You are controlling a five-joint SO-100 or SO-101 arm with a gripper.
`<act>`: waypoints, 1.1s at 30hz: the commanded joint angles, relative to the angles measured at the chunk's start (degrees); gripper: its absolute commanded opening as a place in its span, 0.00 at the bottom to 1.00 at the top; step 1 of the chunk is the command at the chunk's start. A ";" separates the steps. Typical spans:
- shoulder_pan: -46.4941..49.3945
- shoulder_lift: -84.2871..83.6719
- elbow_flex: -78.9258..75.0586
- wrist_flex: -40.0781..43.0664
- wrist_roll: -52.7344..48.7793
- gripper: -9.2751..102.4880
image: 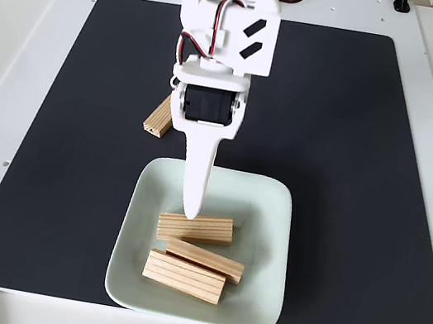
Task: Pick up the wooden block and place them on the plate.
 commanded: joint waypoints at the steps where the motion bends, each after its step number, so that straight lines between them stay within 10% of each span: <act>1: -0.53 12.13 7.73 0.18 -3.52 0.27; 6: 0.35 27.95 28.13 -0.79 -13.80 0.07; 18: 5.36 57.74 62.40 -0.70 -57.92 0.08; 33: 16.96 47.81 54.93 2.90 -92.55 0.08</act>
